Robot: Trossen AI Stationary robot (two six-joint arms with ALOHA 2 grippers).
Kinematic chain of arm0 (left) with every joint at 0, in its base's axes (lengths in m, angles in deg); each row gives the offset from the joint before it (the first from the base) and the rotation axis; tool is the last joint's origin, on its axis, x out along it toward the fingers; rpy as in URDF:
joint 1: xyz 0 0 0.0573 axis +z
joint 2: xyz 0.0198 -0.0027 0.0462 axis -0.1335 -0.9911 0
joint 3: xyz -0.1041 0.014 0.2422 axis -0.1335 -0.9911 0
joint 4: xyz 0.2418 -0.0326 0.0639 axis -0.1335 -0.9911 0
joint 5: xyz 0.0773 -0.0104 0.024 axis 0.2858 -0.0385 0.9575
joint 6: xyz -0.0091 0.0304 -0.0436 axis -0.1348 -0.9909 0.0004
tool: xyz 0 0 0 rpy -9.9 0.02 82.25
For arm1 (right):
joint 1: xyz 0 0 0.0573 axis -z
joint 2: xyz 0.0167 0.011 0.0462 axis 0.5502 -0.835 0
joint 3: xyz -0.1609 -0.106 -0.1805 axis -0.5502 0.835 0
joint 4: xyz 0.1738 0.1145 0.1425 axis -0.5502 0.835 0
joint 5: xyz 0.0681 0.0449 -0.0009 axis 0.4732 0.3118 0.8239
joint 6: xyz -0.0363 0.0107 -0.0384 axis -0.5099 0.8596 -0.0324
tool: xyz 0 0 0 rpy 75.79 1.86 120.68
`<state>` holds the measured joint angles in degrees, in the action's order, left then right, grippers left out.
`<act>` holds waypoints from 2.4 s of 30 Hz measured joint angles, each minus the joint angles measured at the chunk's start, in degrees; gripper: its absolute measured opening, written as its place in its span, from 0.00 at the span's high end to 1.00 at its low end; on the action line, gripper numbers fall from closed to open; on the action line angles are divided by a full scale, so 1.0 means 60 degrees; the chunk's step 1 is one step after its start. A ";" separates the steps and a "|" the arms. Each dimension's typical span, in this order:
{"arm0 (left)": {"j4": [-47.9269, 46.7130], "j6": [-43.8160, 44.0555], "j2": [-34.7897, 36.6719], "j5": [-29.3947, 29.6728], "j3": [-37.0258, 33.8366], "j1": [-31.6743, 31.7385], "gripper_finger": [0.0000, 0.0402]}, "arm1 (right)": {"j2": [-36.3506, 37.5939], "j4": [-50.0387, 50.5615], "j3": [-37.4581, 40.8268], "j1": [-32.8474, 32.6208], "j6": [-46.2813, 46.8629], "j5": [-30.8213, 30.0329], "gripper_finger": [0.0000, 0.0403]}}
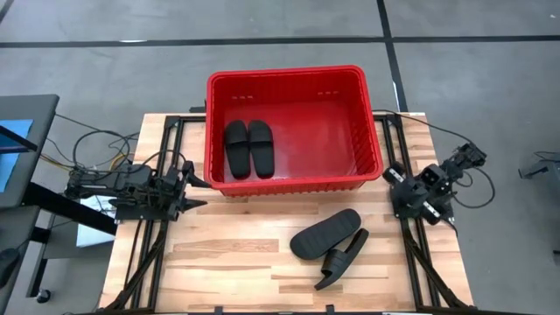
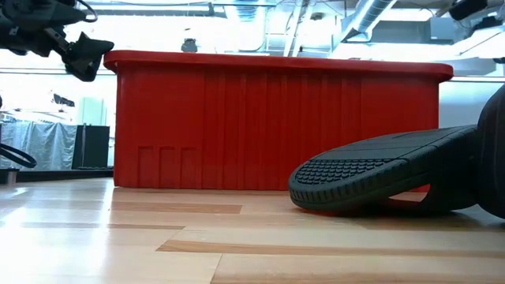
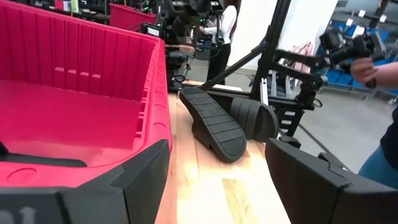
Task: Pick and place slides into bin
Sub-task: Put the black slides into the red bin
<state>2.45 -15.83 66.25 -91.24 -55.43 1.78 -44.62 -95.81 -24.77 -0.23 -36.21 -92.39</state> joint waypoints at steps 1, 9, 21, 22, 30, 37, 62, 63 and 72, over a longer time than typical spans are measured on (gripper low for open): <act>-0.0007 -0.0135 0.0000 -0.0007 -0.0003 0.0000 0.35 | 0.0006 0.0252 -0.0175 0.0000 -0.0137 -0.0406 1.00; -0.0014 -0.0565 -0.0007 0.0000 -0.0007 0.0000 0.35 | -0.0298 0.5843 -0.2266 0.0000 0.0404 -0.3907 1.00; -0.0006 -0.0587 -0.0007 0.0007 -0.0007 0.0004 0.35 | -0.1602 0.8669 -0.3885 -0.0018 0.5533 -0.1330 1.00; -0.0003 -0.0585 -0.0007 0.0007 -0.0007 0.0004 0.35 | -0.1787 0.8735 -0.3885 -0.0018 0.6124 -0.0904 1.00; 0.0004 -0.0587 -0.0007 0.0007 -0.0007 0.0007 0.35 | -0.4086 0.9015 -0.3889 -0.0021 0.9465 0.0199 0.96; 0.0011 -0.0587 -0.0007 0.0007 -0.0007 0.0007 0.35 | -0.5248 0.8907 -0.3889 -0.0069 1.0903 0.0193 0.80; 0.0015 -0.0591 -0.0007 0.0007 -0.0007 0.0007 0.35 | -1.1126 0.5020 -0.3921 -0.0435 1.3363 0.1263 0.66; 0.0015 -0.0590 -0.0007 0.0007 -0.0007 0.0007 0.35 | -1.1186 0.5019 -0.3922 -0.0422 1.3389 0.1374 0.66; 0.0015 -0.0590 -0.0007 0.0005 -0.0007 0.0007 0.35 | -1.1096 0.5058 -0.3921 0.0027 1.3360 0.1479 0.66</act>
<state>2.54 -19.37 66.20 -91.22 -55.47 1.82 -111.20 -65.47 -48.30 -0.06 43.95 -83.52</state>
